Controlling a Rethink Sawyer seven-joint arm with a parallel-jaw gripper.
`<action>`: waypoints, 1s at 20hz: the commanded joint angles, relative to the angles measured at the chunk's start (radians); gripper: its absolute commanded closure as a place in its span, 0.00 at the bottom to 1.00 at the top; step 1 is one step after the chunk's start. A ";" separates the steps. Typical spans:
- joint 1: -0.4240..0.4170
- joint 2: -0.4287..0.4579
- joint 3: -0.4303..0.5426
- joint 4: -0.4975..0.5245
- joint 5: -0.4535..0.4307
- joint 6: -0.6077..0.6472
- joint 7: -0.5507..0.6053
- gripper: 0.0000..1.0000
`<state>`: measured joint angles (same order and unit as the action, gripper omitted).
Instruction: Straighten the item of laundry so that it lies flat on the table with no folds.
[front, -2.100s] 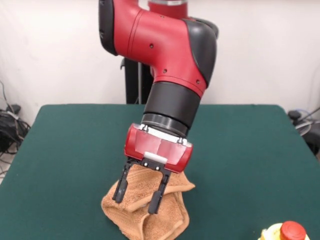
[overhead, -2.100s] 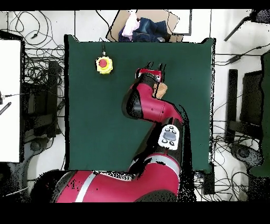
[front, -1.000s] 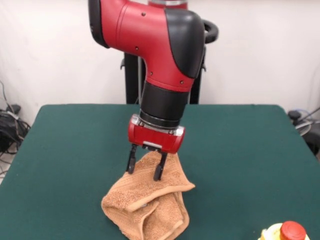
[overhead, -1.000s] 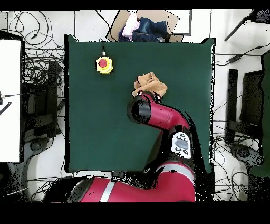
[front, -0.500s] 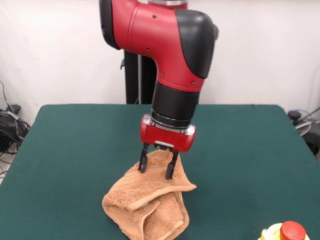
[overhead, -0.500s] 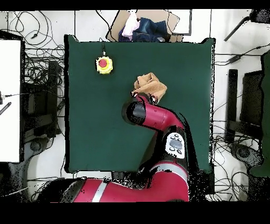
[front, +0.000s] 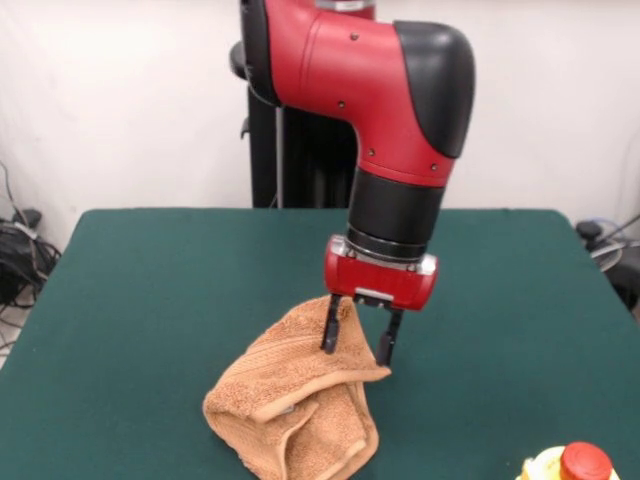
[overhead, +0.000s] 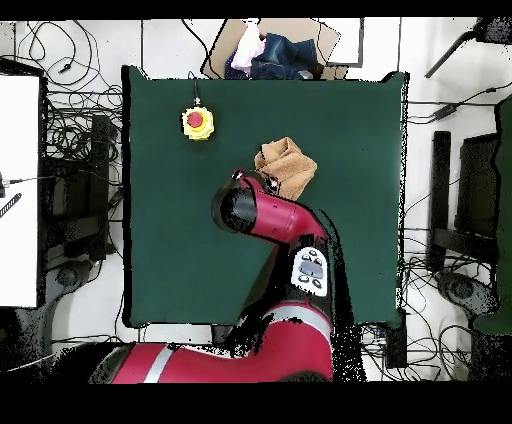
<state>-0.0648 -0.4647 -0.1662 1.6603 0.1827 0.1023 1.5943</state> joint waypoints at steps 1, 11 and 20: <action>0.012 0.029 0.109 0.085 0.070 -0.046 0.297 0.00; -0.038 -0.003 0.126 0.093 0.039 -0.010 0.238 0.00; 0.010 0.070 0.090 0.032 0.053 -0.058 0.254 0.00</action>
<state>-0.0760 -0.4605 -0.1597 1.6643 0.1882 0.1013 1.5945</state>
